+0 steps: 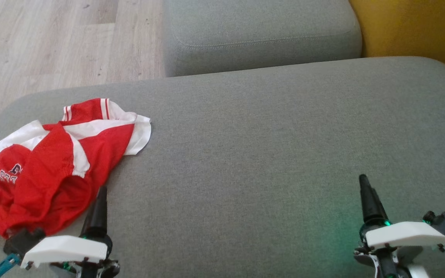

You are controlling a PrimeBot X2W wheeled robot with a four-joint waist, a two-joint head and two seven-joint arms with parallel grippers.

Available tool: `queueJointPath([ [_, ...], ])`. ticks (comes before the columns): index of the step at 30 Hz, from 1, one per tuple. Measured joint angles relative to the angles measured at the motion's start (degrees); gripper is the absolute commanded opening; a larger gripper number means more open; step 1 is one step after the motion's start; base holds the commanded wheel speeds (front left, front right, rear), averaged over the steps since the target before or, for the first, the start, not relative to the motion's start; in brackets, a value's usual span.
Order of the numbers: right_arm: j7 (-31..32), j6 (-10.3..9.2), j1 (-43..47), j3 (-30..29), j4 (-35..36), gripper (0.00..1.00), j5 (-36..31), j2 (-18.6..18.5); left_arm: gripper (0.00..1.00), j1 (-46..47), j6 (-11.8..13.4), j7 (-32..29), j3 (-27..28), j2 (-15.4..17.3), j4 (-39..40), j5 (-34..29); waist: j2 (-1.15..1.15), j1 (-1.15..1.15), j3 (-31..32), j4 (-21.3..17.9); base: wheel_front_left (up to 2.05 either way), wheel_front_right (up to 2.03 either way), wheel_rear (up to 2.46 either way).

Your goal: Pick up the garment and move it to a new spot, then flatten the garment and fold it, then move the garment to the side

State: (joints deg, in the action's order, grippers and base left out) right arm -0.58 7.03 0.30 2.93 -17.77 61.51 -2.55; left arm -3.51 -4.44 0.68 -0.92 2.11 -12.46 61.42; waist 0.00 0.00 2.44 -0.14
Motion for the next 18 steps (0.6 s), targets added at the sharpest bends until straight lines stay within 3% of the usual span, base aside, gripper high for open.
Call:
queueJointPath([
  [18, -2.76, 0.0, 0.08, 3.98, 0.99, 1.0, -13.5, 0.0, 1.0, -1.3, 2.42, 2.97, -2.53, 0.77, 3.24, -12.0, 0.0, 0.0, 1.07, 0.1, 0.0, 0.0, 0.0],
])
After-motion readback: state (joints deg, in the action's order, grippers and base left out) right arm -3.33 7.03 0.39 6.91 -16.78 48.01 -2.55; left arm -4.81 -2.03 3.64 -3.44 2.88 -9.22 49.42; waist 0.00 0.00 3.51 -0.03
